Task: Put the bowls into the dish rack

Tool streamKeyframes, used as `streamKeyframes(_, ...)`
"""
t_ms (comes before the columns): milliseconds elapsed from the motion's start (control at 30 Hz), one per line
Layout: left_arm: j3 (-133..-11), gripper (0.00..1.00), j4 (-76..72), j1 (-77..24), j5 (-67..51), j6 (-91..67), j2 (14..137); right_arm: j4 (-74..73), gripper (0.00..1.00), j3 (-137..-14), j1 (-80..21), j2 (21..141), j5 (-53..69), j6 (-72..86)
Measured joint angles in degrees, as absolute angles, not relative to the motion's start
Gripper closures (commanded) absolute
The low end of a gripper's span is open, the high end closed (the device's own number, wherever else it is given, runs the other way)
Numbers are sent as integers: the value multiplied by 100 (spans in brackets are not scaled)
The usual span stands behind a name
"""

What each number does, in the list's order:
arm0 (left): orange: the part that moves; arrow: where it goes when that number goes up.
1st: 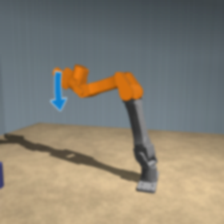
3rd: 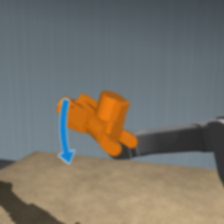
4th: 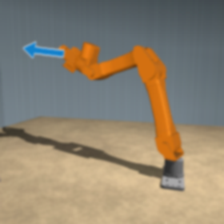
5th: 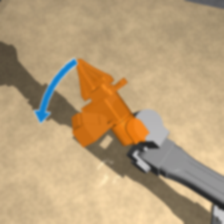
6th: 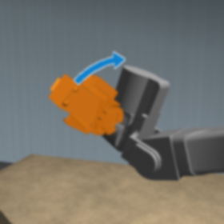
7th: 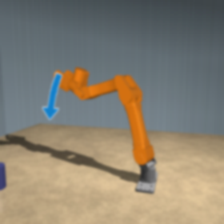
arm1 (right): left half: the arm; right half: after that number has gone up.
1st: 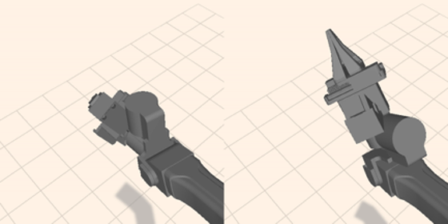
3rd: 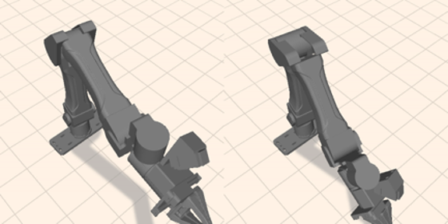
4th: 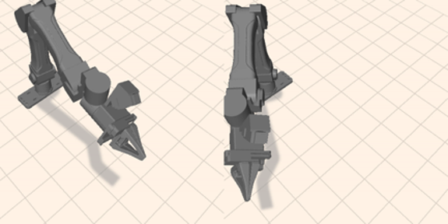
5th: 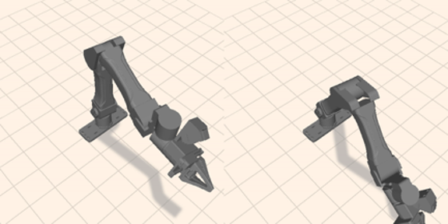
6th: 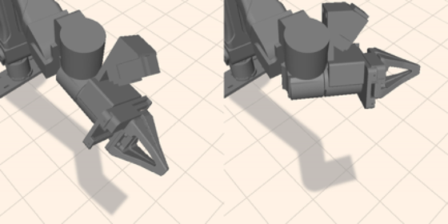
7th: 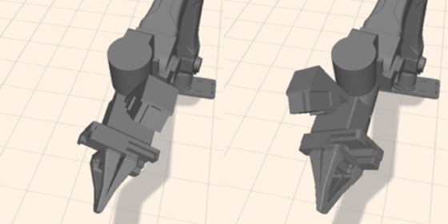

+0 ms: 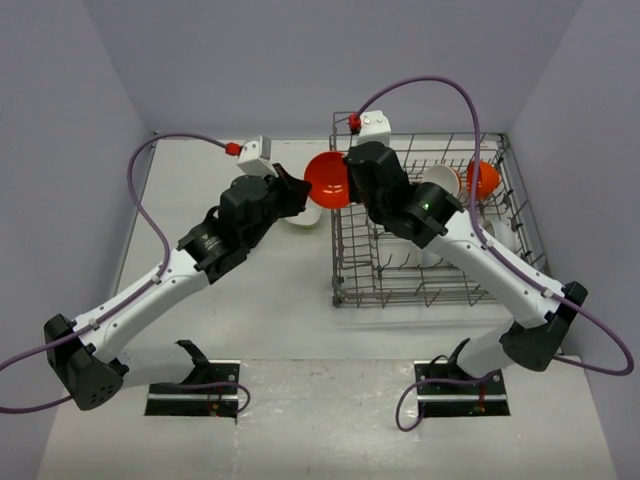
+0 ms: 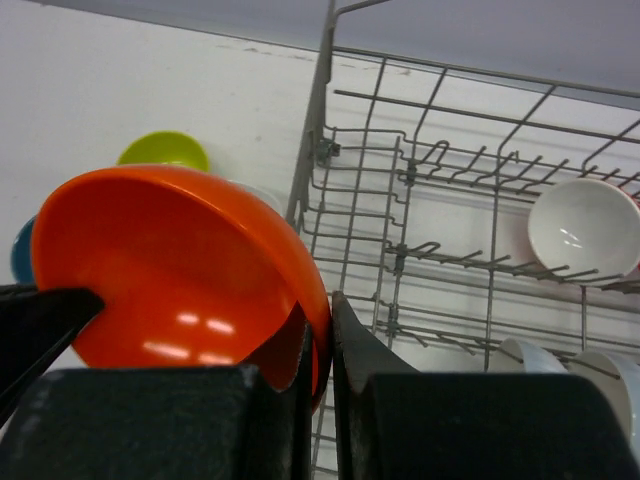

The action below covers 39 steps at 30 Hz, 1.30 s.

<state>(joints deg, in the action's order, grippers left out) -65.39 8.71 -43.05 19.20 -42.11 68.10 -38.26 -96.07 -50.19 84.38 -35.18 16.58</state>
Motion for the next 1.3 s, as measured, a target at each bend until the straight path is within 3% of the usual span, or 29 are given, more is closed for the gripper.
streamKeyframes(33, -6565, 80, 803, -4346, 1876, -4152, 6842, -3850, 100, -9585, -4980, 8449, -3638, 1653)
streamKeyframes(67, -6576, 36, 775, -4353, 1859, -4093, 6877, -3846, 100, -9574, -4971, 8449, -3667, 1656)
streamKeyframes(100, -6580, 1, 670, -4353, 1791, -4093, 6932, -3859, 100, -9572, -4987, 8449, -3795, 1603)
streamKeyframes(267, -6678, 0, 425, -4355, 1601, -3913, 7043, -3948, 100, -9539, -4810, 8447, -4244, 1225)
streamKeyframes(633, -6744, 0, 692, -4355, 1680, -3581, 7297, -3938, 100, -9513, -3312, 8582, -5688, -591)
streamKeyframes(1033, -6869, 0, 738, -4351, 867, -3402, 8342, -3927, 100, -10169, -3033, 11098, -7150, -2541)
streamKeyframes(1300, -6869, 0, 687, -4324, 482, -3326, 8418, -2805, 100, -10342, -2641, 11614, -7441, -4051)
